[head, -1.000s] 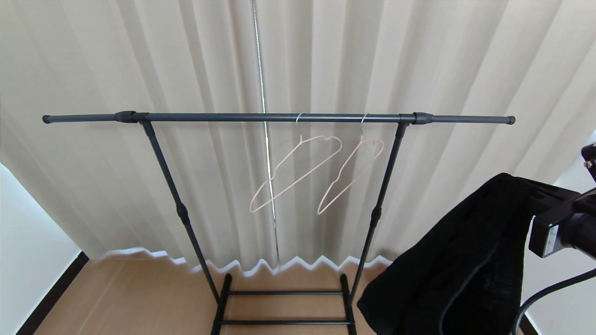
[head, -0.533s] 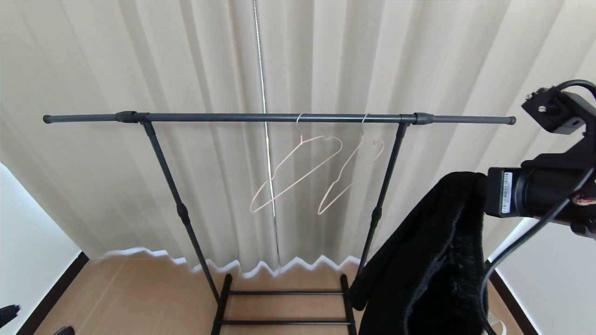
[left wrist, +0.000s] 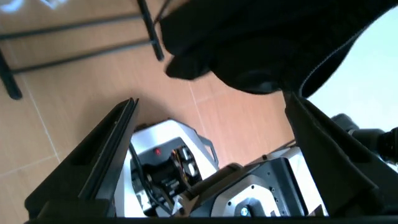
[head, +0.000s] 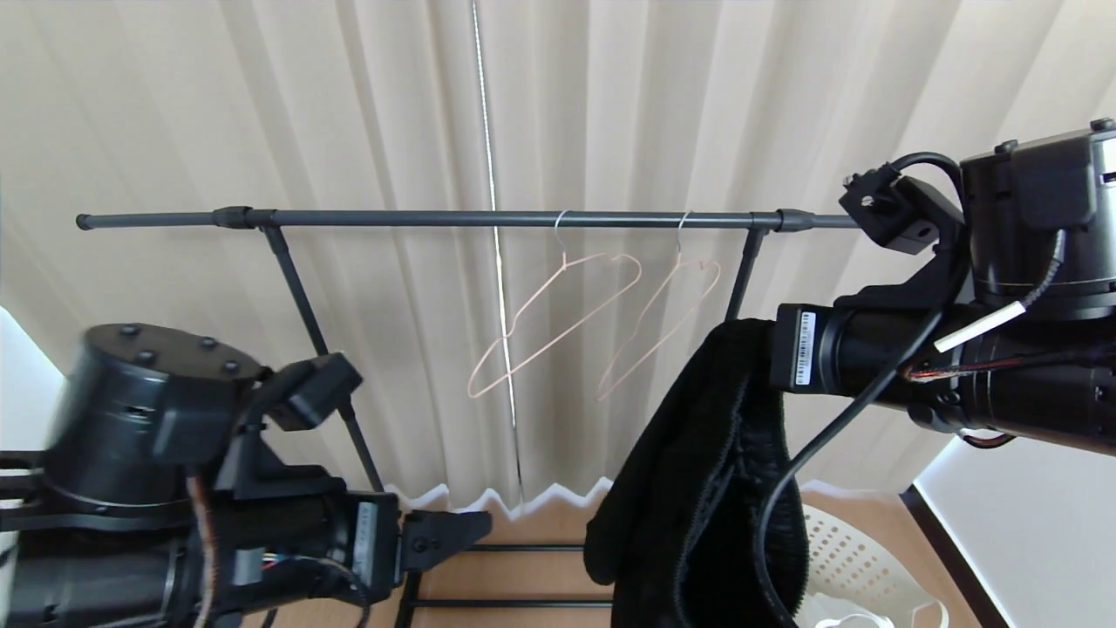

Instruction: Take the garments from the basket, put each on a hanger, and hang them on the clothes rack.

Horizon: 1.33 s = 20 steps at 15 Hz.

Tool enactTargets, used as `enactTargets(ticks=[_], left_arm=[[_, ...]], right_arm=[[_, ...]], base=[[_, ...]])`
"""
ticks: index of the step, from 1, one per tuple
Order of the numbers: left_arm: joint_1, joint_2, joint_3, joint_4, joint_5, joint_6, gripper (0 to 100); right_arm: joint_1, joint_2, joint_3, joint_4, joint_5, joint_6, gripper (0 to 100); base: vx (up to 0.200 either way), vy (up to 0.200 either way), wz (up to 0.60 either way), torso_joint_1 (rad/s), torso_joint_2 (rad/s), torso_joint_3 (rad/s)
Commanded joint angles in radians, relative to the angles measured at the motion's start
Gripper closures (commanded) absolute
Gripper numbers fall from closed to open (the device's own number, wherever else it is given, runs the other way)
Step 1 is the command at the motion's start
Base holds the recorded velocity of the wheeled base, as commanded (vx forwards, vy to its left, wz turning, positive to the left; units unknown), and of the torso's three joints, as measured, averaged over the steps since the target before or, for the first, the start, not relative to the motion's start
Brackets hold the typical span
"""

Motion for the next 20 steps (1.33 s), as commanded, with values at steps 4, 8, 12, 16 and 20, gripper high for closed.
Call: enactTargets(ticks=[4, 8, 12, 16, 20], left_arm=[[-0.137, 0.241, -0.053, -0.102, 0.001, -0.01, 0], [-0.23, 0.338, -0.054, -0.214, 0.011, -0.012, 0], [-0.238, 0.442, -0.097, -0.245, 0.057, -0.03, 0], [-0.221, 0.488, -0.104, -0.237, 0.164, -0.061, 0], [-0.194, 0.488, -0.031, -0.237, 0.208, -0.061, 0]], right_arm=[[0.048, 0.087, -0.025, -0.047, 0.001, 0.028, 100], [0.097, 0.123, -0.087, -0.042, -0.004, 0.127, 100], [0.111, 0.114, -0.086, -0.044, -0.004, 0.13, 100], [0.108, 0.082, -0.08, -0.036, -0.014, 0.127, 100], [0.052, 0.028, -0.08, -0.032, -0.016, 0.107, 100]], base=[[0.0, 0.0, 0.0, 0.0, 0.0, 0.0], [0.0, 0.0, 0.0, 0.0, 0.0, 0.0], [0.0, 0.0, 0.0, 0.0, 0.0, 0.0], [0.0, 0.0, 0.0, 0.0, 0.0, 0.0], [0.0, 0.0, 0.0, 0.0, 0.0, 0.0]])
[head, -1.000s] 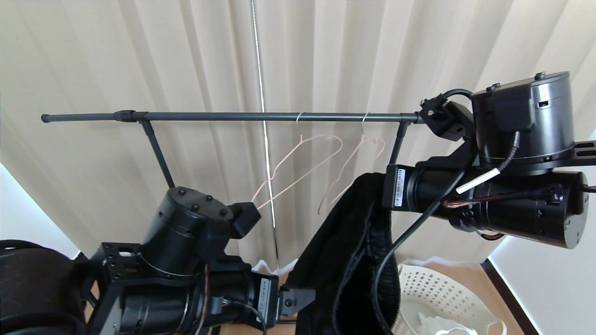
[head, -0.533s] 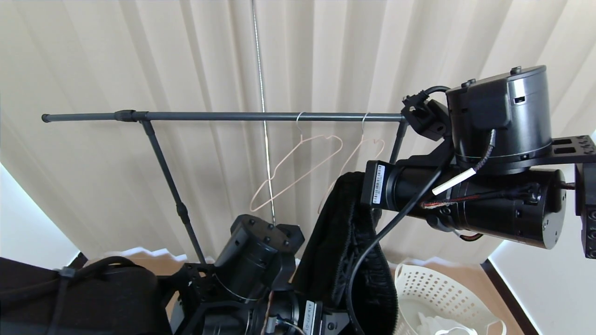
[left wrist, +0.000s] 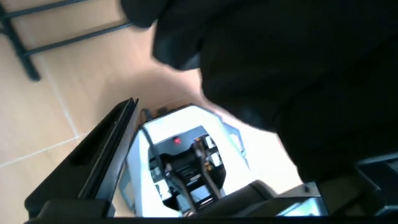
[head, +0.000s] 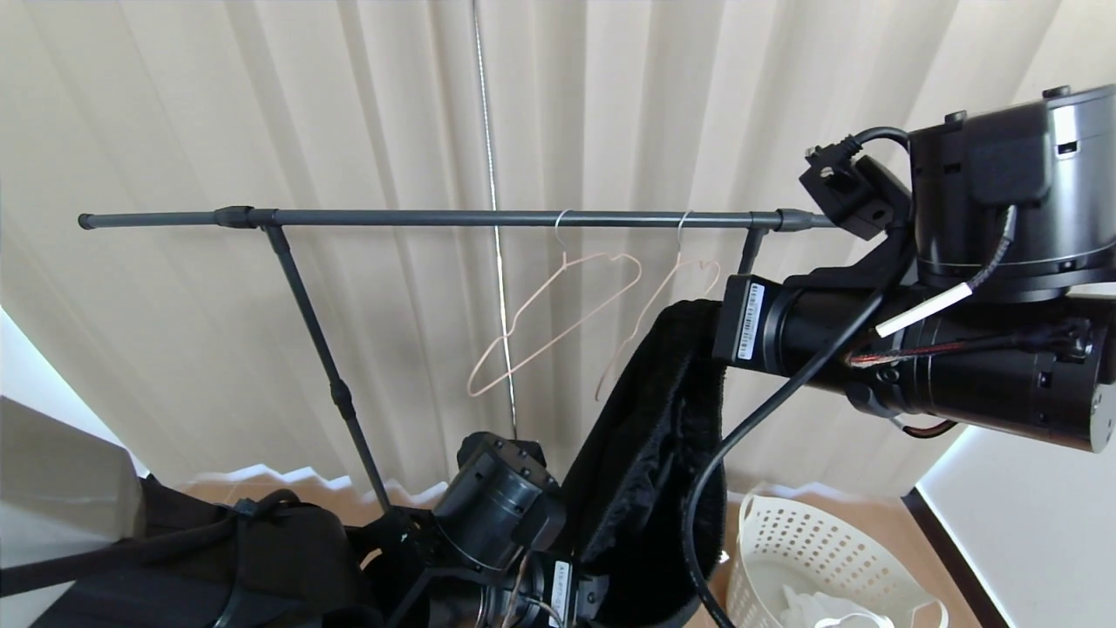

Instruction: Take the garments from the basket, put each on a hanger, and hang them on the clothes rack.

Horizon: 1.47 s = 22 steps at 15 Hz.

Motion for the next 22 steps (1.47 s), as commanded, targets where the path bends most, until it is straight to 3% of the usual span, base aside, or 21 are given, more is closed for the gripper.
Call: enactTargets(ticks=[1, 4, 6, 9, 10, 11, 15, 18, 22], left_arm=[[0.008, 0.001, 0.032, 0.001, 0.016, -0.001, 100], [0.006, -0.016, 0.036, 0.001, 0.069, -0.001, 100], [0.008, -0.122, 0.03, 0.003, 0.14, 0.033, 100], [0.052, -0.211, 0.021, 0.004, 0.186, 0.125, 100], [0.087, -0.258, -0.027, 0.044, 0.195, 0.19, 100], [0.106, -0.283, -0.09, 0.125, 0.197, 0.203, 100], [0.193, -0.309, -0.396, 0.602, 0.209, 0.185, 100], [0.267, -0.352, -0.396, 0.697, 0.209, 0.174, 100], [0.316, -0.45, -0.267, 0.702, 0.209, 0.174, 100]], right_arm=[[-0.036, -0.035, 0.001, 0.0, 0.0, -0.019, 100], [-0.076, -0.037, 0.006, 0.002, -0.011, -0.041, 100], [-0.099, -0.026, 0.058, -0.006, -0.131, -0.142, 100], [-0.101, -0.038, 0.131, -0.01, -0.21, -0.24, 100], [-0.096, -0.072, 0.19, -0.009, -0.221, -0.306, 100], [-0.093, -0.103, 0.224, -0.01, -0.221, -0.365, 100], [-0.067, -0.188, 0.266, 0.003, -0.224, -0.455, 100], [-0.127, -0.185, 0.26, -0.004, -0.226, -0.47, 100], [-0.228, -0.175, 0.245, -0.01, -0.221, -0.469, 100]], base=[[0.0, 0.0, 0.0, 0.0, 0.0, 0.0], [0.0, 0.0, 0.0, 0.0, 0.0, 0.0], [0.0, 0.0, 0.0, 0.0, 0.0, 0.0], [0.0, 0.0, 0.0, 0.0, 0.0, 0.0], [0.0, 0.0, 0.0, 0.0, 0.0, 0.0], [0.0, 0.0, 0.0, 0.0, 0.0, 0.0], [0.0, 0.0, 0.0, 0.0, 0.0, 0.0], [0.0, 0.0, 0.0, 0.0, 0.0, 0.0], [0.0, 0.0, 0.0, 0.0, 0.0, 0.0]])
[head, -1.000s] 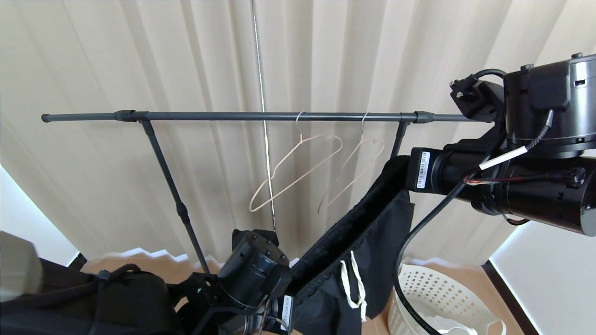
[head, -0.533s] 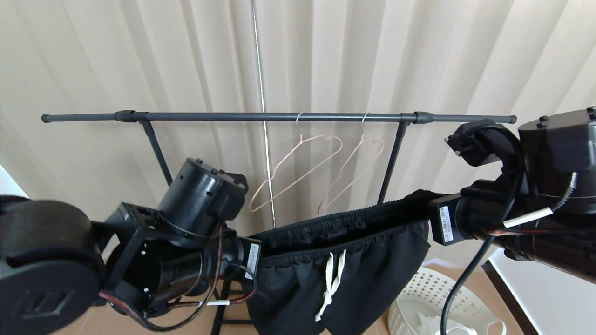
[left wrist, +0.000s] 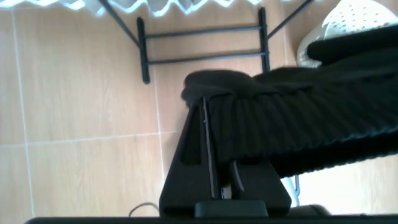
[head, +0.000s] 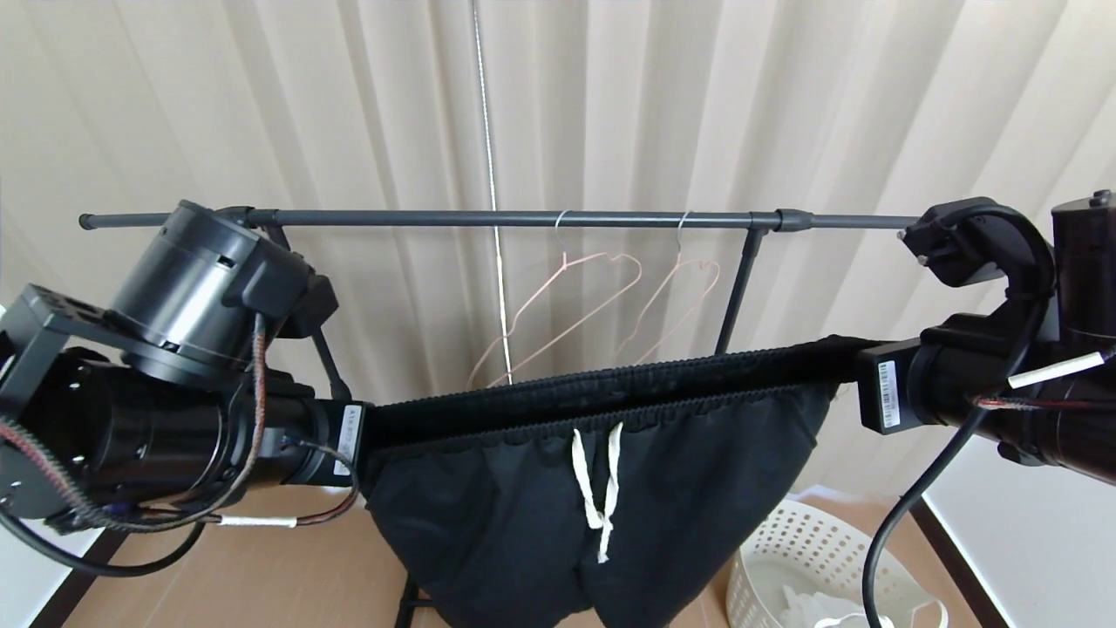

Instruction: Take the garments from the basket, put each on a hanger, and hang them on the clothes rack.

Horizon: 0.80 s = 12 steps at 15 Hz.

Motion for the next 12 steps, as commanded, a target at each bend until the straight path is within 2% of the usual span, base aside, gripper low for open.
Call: enactTargets(ticks=[1, 3, 5, 7, 9, 11, 12], left_arm=[[0.015, -0.074, 0.066, -0.001, 0.003, -0.001, 100], [0.015, -0.082, 0.063, -0.001, 0.001, 0.001, 100], [0.011, -0.076, 0.026, -0.007, -0.006, 0.035, 100], [-0.003, -0.034, -0.063, -0.068, -0.051, 0.116, 100], [-0.003, 0.071, -0.207, -0.093, -0.071, 0.177, 100], [-0.005, 0.206, -0.364, -0.093, -0.071, 0.176, 100], [-0.005, 0.297, -0.477, -0.093, -0.072, 0.173, 100]], right_arm=[[-0.048, 0.003, -0.009, 0.0, 0.002, 0.001, 100], [-0.049, 0.003, -0.007, 0.0, 0.002, 0.0, 100], [-0.049, 0.005, -0.004, 0.0, 0.002, 0.001, 100], [-0.011, 0.009, -0.007, 0.0, 0.002, 0.0, 100], [0.058, 0.003, -0.004, 0.013, 0.001, -0.003, 100], [0.109, -0.014, 0.013, 0.016, 0.002, -0.03, 100], [0.152, -0.041, 0.039, 0.028, 0.004, -0.053, 100]], base=[[0.0, 0.0, 0.0, 0.0, 0.0, 0.0], [0.0, 0.0, 0.0, 0.0, 0.0, 0.0], [0.0, 0.0, 0.0, 0.0, 0.0, 0.0], [0.0, 0.0, 0.0, 0.0, 0.0, 0.0], [0.0, 0.0, 0.0, 0.0, 0.0, 0.0], [0.0, 0.0, 0.0, 0.0, 0.0, 0.0], [0.0, 0.0, 0.0, 0.0, 0.0, 0.0]])
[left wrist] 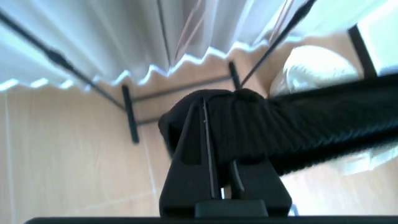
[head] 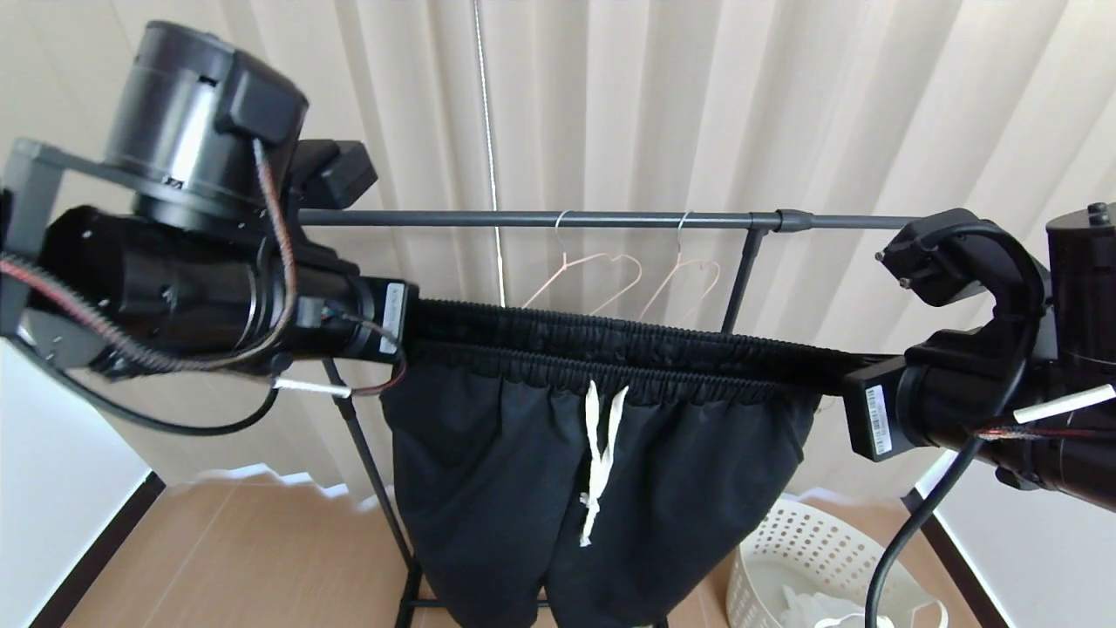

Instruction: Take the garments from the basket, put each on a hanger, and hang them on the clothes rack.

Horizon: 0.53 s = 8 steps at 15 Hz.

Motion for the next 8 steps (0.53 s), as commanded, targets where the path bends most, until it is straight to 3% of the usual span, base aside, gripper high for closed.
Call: enactTargets(ticks=[1, 2, 3, 4, 6, 8], left_arm=[[-0.002, 0.258, -0.276, -0.008, -0.005, 0.001, 100], [-0.002, 0.272, -0.3, -0.006, -0.007, 0.001, 100], [-0.005, 0.367, -0.478, -0.002, -0.048, 0.001, 100], [-0.01, 0.401, -0.546, 0.0, -0.058, 0.001, 100], [-0.018, 0.461, -0.617, -0.016, -0.073, 0.001, 100], [-0.022, 0.468, -0.617, -0.051, -0.136, -0.01, 100]], right_arm=[[0.091, -0.054, 0.036, 0.038, 0.004, -0.025, 100], [0.101, -0.058, 0.038, 0.046, 0.006, -0.025, 100], [0.187, -0.086, 0.039, 0.113, 0.009, -0.024, 100], [0.216, -0.091, 0.042, 0.121, 0.017, -0.022, 100], [0.293, -0.091, 0.064, 0.12, 0.066, -0.016, 100], [0.354, -0.058, 0.072, 0.107, 0.089, 0.028, 100]], base=[[0.0, 0.0, 0.0, 0.0, 0.0, 0.0], [0.0, 0.0, 0.0, 0.0, 0.0, 0.0], [0.0, 0.0, 0.0, 0.0, 0.0, 0.0], [0.0, 0.0, 0.0, 0.0, 0.0, 0.0], [0.0, 0.0, 0.0, 0.0, 0.0, 0.0], [0.0, 0.0, 0.0, 0.0, 0.0, 0.0]])
